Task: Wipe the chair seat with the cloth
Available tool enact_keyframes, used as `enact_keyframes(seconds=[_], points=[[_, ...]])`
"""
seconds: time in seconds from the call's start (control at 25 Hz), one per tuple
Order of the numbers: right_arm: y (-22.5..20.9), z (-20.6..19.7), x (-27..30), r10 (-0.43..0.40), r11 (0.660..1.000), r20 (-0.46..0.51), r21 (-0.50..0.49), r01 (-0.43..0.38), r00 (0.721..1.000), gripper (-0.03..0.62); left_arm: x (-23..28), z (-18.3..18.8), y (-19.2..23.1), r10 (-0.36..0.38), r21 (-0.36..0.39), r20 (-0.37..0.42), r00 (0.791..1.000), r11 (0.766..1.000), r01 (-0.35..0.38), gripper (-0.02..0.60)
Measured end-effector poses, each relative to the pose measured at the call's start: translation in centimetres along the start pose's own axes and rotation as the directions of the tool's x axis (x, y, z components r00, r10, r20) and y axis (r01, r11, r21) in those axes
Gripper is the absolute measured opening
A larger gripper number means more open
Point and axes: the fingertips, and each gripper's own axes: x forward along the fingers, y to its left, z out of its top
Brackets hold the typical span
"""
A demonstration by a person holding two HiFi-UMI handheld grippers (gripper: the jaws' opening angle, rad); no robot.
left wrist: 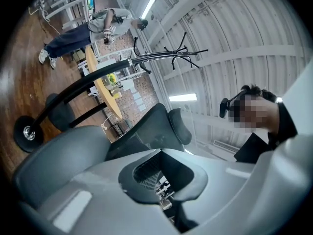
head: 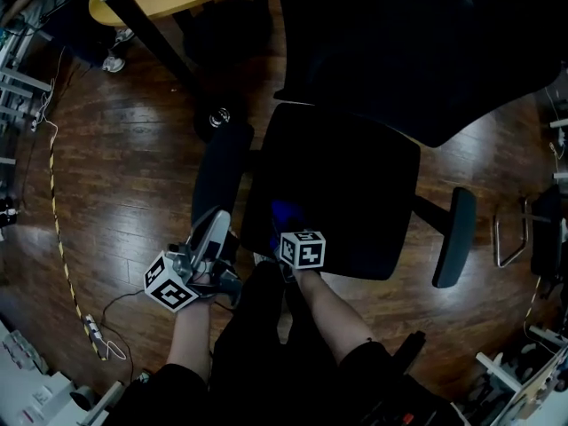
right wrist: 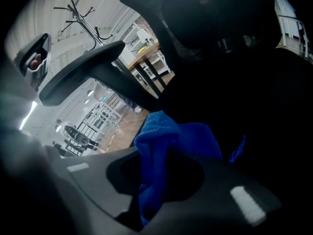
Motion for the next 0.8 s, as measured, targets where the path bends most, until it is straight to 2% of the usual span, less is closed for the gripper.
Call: enact_keyframes(seconds=[0.16, 0.28, 0.44, 0.6, 0.68, 0.8], points=[[-6.5, -0.1, -3.9, -0.084, 0.996, 0.038, 0.025, 0.084, 0.996, 0.060, 1.9, -1.7, -0.4, -0.022, -0.006, -0.050, 0.999, 1.000, 0.021, 0.001], [-11.0, -0.2, -7.3, -0.176, 0.983, 0.065, 0.065, 0.172, 0.982, 0.060, 3.3, -2.8, -0.7, -0.047, -0.016, -0.088, 0.995, 0.999, 0.045, 0.000], [-16.6, -0.7, -12.8, -0.302, 0.948, 0.090, 0.130, 0.290, 0.949, 0.060, 4.9, -4.3, -1.3, -0.081, -0.034, -0.131, 0.988, 0.996, 0.077, 0.000], [-22.2, -0.6, -19.5, -0.441, 0.884, 0.130, 0.236, 0.404, 0.888, 0.060, 6.5, -5.7, -1.6, -0.109, -0.054, -0.167, 0.980, 0.993, 0.101, 0.001], [-23.7, -0.5, -21.4, -0.475, 0.865, 0.146, 0.260, 0.430, 0.867, 0.060, 7.1, -6.2, -1.7, -0.118, -0.062, -0.179, 0.977, 0.992, 0.108, 0.000], [-24.4, -0.7, -21.8, -0.480, 0.863, 0.151, 0.258, 0.434, 0.864, 0.060, 7.8, -6.5, -1.9, -0.127, -0.068, -0.192, 0.973, 0.991, 0.115, 0.001]])
